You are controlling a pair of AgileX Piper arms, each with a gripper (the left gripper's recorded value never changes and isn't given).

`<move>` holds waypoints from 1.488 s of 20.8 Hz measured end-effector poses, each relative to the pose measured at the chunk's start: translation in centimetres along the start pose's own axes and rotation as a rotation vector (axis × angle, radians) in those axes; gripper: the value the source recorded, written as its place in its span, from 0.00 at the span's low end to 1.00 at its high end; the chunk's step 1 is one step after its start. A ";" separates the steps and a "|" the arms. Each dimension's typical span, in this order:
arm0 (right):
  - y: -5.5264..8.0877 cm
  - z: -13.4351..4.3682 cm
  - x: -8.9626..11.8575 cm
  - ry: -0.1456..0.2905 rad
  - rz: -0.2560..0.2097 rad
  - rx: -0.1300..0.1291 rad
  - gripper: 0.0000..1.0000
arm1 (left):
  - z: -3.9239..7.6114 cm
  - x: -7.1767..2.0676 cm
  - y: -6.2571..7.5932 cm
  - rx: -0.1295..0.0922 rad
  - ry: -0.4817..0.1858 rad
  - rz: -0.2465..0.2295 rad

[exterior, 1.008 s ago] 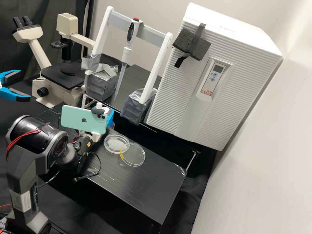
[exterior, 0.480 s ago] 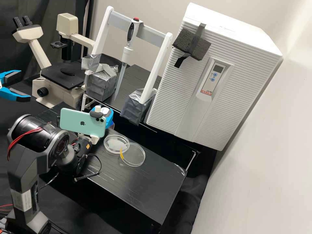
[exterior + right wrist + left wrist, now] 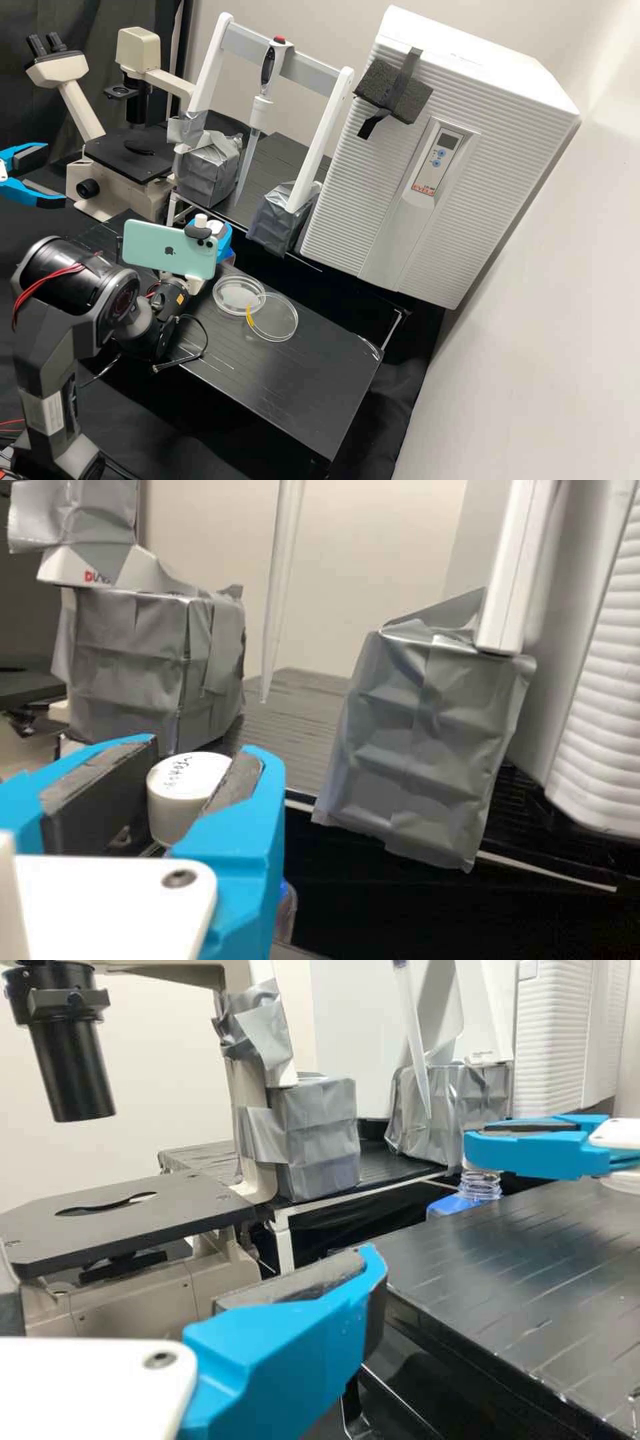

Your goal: Close the bottle

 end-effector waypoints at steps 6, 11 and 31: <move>0.8 -0.5 -0.6 0.004 0.015 -0.010 0.00 | 0.0 0.04 0.1 -0.001 0.003 0.004; 1.0 -0.4 -0.7 -0.007 0.013 -0.012 0.00 | -0.1 0.08 0.2 0.000 0.005 0.008; 0.4 -0.2 1.4 -0.013 -0.008 -0.021 0.00 | 0.2 0.23 0.1 -0.003 -0.005 0.009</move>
